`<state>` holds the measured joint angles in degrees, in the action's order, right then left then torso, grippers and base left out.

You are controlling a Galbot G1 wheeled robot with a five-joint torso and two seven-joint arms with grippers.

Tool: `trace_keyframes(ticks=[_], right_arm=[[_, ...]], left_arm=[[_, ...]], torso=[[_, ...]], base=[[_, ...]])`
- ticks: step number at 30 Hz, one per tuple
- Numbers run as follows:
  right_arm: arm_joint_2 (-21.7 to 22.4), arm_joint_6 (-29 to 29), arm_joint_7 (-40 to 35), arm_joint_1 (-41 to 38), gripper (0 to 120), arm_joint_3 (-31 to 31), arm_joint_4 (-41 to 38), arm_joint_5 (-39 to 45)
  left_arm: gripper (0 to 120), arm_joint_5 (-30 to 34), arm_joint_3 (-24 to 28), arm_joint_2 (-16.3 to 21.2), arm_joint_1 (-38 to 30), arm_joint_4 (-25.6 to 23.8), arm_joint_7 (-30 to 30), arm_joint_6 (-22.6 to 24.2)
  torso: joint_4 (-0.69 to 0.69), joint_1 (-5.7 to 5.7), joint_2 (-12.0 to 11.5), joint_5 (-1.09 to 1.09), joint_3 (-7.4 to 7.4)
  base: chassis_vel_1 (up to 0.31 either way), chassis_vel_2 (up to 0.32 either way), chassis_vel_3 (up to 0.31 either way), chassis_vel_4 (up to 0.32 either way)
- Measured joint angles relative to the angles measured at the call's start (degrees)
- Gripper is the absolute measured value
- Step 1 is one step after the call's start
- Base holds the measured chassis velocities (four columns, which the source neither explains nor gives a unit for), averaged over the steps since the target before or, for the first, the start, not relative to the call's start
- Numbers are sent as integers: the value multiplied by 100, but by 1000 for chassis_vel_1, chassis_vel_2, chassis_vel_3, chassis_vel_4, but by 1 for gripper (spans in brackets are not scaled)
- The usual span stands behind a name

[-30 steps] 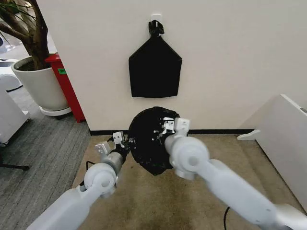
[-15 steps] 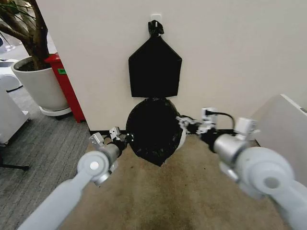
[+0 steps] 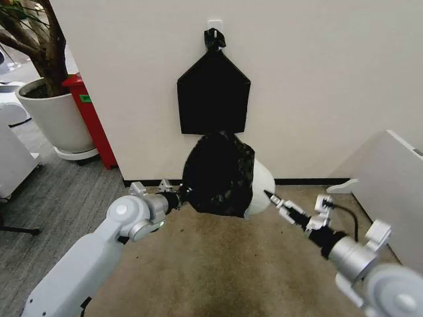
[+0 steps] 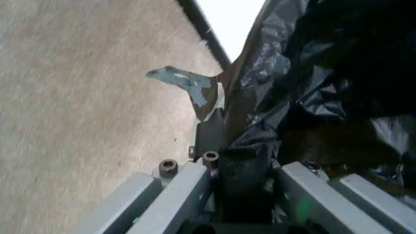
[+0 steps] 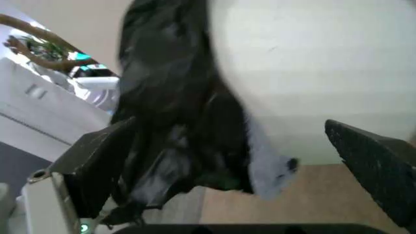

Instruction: Place the garbage bag over the trash bin.

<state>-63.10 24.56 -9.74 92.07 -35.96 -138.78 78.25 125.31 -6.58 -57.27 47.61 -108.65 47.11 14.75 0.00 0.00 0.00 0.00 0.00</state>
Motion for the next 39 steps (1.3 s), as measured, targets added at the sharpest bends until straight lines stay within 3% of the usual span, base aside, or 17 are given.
trace_keyframes(ticks=[5, 15, 32, 39], right_arm=[[-235, -40, -118, -35, 100, 290, -66, -554], [-588, -61, -1441, -184, 100, 1128, -43, -1509], [-671, -269, -1171, -135, 100, 768, 1094, -1816], [-700, -325, -1351, -88, 100, 773, 665, -1665]], left_arm=[[0, 225, -12, -55, -32, 102, 394, 150], [0, 607, -34, -63, -67, 134, 791, 366], [0, 601, -30, 44, -133, 51, 745, 518], [0, 585, -18, 33, -143, 45, 717, 541]], torso=[[1, 0, 0, 0, 0], [2, 0, 0, 0, 0], [1, 0, 0, 1, 0], [0, 0, 0, -1, 0]], base=[[0, 0, 0, 0], [0, 0, 0, 0], [0, 0, 0, 0], [0, 0, 0, 0]])
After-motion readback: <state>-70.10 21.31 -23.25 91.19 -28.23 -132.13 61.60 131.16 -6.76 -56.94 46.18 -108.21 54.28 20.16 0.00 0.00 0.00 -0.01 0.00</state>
